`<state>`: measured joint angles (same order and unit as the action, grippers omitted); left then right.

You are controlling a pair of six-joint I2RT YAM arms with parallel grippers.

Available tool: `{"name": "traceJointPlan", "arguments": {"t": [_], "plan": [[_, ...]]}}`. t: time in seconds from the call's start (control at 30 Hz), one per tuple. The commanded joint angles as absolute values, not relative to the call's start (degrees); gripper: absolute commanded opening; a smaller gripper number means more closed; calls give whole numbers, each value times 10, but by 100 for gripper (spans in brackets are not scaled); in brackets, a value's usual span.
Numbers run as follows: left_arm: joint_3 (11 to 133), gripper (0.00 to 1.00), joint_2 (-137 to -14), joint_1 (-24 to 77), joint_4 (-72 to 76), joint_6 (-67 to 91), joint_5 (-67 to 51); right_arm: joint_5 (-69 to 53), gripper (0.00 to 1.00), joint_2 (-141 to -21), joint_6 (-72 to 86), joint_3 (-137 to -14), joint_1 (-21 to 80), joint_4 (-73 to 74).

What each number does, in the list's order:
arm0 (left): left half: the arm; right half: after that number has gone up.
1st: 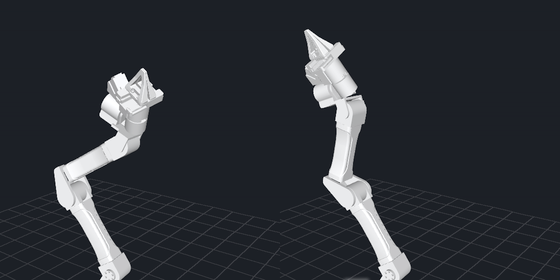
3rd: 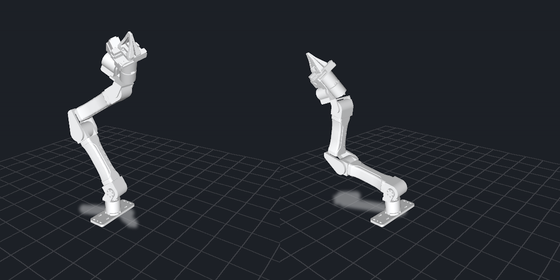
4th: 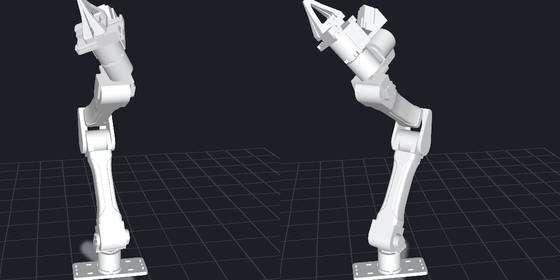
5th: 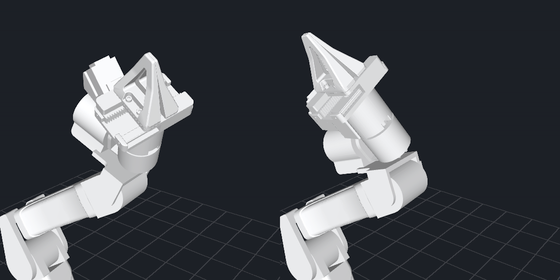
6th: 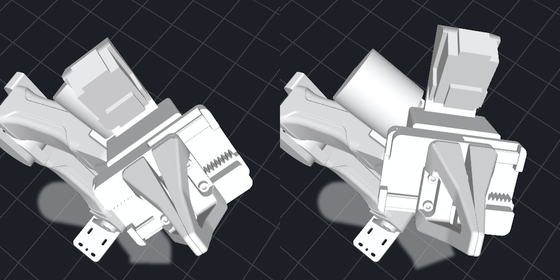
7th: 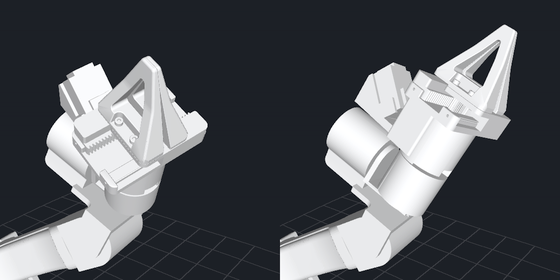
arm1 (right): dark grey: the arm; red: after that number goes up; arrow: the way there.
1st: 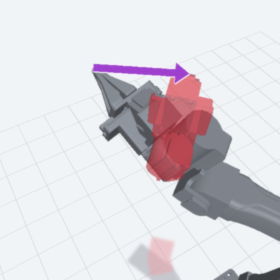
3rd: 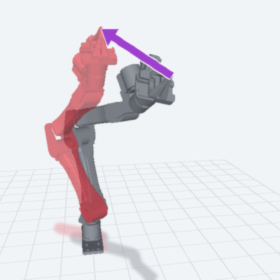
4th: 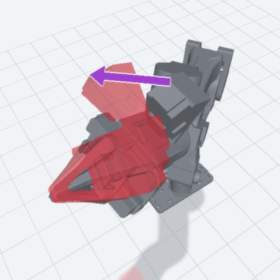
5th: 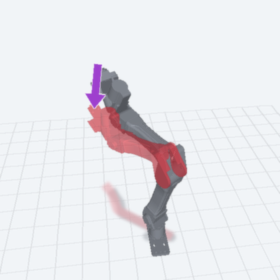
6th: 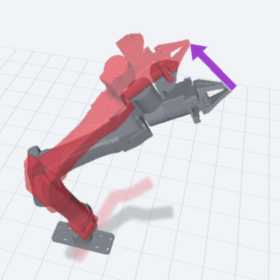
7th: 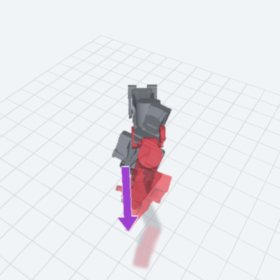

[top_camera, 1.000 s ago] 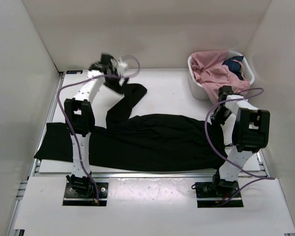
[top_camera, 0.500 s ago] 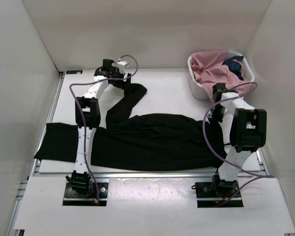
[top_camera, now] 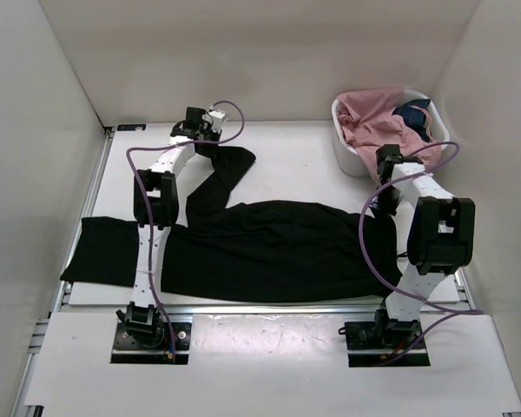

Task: Fold and stack the trousers
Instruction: Fold the trousers

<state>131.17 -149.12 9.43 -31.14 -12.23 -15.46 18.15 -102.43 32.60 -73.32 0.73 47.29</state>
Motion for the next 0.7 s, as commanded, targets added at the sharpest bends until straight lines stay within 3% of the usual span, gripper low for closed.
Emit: {"name": "traceJointPlan", "arguments": {"t": [0.0, 0.33, 0.67], "plan": [[1285, 14, -1423, 77, -359, -153, -27, 207, 0, -1008, 326, -765, -3, 488], [1160, 14, -1178, -48, -377, -336, 242, 220, 0, -897, 321, -737, -86, 468], [1053, 14, -1111, -195, -447, -386, 295, 220, 0, -850, 304, -724, -146, 451]]}}
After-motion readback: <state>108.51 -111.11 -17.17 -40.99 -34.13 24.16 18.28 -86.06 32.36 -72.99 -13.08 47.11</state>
